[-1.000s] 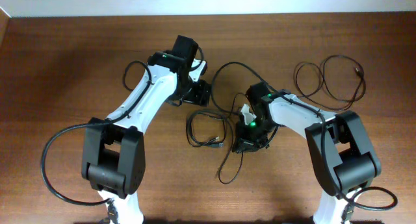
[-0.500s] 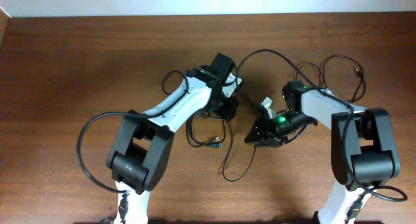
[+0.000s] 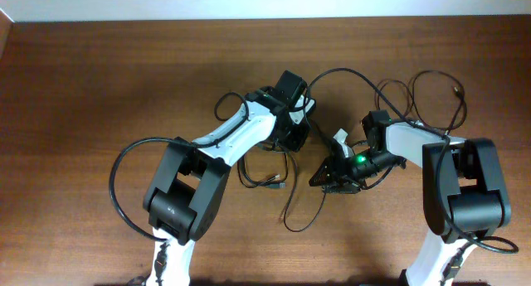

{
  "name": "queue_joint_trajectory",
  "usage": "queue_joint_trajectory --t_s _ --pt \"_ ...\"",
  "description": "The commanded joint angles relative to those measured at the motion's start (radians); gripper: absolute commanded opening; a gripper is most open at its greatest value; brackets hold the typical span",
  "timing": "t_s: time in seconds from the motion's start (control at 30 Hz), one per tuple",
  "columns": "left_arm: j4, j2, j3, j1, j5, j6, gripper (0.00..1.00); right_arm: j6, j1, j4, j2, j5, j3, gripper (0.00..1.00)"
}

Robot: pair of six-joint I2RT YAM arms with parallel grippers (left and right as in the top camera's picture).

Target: Untangle cables

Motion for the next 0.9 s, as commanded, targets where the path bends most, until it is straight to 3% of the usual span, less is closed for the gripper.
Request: queue_joint_trajectory --t_s 0.0,0.1,0.13,0.17,0.6,0.73,0.87 --pt "0.007 0.013 -0.037 -0.006 -0.011 -0.003 0.36 -0.016 0.006 0.014 0.012 -0.001 -0.011 0.62" --pt "0.013 0.013 -0.048 -0.006 -0.053 -0.003 0.31 -0.016 0.006 0.019 0.012 0.000 -0.011 0.63" --pt "0.024 0.013 -0.048 -0.006 -0.056 -0.003 0.11 -0.016 0.006 0.019 0.012 0.000 -0.011 0.62" --pt "-0.022 0.011 -0.013 0.008 -0.055 -0.003 0.00 -0.011 0.002 0.018 0.012 -0.002 -0.011 0.61" --pt "-0.670 0.004 0.620 0.193 0.033 -0.003 0.00 -0.012 -0.001 0.031 0.012 0.002 -0.011 0.62" --pt "-0.764 0.004 0.669 0.264 0.011 -0.002 0.04 -0.012 -0.001 0.041 0.012 0.003 -0.011 0.62" --pt "-0.785 0.010 0.652 0.312 -0.129 -0.003 0.00 -0.013 -0.001 0.042 0.012 0.003 -0.011 0.62"
